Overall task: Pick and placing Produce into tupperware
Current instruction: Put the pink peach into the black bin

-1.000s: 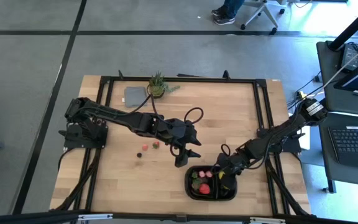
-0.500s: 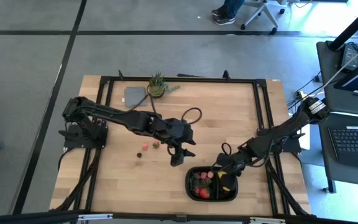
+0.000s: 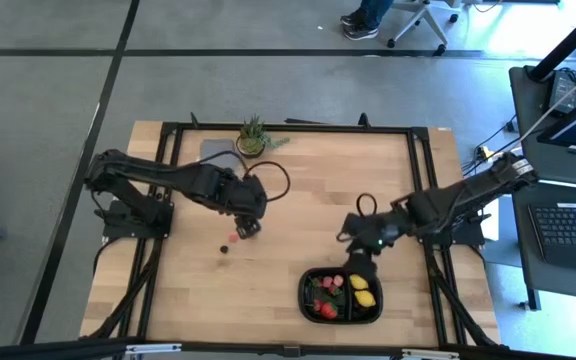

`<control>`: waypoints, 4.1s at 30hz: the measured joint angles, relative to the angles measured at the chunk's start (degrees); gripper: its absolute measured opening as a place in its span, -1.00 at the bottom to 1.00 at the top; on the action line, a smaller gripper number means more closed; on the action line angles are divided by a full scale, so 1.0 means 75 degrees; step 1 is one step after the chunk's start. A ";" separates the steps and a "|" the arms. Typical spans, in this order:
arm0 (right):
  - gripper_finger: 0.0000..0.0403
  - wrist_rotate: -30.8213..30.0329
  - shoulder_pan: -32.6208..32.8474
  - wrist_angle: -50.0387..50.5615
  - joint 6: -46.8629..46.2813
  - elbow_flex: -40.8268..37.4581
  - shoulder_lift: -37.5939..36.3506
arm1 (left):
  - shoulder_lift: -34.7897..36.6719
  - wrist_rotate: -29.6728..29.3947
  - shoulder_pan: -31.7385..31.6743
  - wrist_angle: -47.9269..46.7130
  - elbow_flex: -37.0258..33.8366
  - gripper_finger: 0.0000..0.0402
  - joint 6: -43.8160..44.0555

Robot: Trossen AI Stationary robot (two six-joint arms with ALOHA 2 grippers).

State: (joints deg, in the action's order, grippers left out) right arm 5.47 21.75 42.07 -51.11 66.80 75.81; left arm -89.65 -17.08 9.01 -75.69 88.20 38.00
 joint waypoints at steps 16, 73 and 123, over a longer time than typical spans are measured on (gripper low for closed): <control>0.50 0.0085 -0.1440 0.0445 0.1080 0.0187 0.0044 | -0.0052 0.1742 0.0045 0.0920 -0.3450 0.11 0.0288; 0.50 0.0020 -0.1585 0.0445 0.1083 0.0181 0.0044 | -0.0052 0.1778 0.0269 0.4694 -0.5397 -0.26 0.2588; 0.50 0.0000 -0.1582 0.0745 0.0046 0.0178 0.0041 | -0.3703 0.3876 0.1064 0.9975 -0.1129 -0.64 -0.1547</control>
State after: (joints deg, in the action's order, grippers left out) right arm 5.48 9.89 47.66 -50.76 68.14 76.12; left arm -117.42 11.99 16.99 -0.88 79.73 26.39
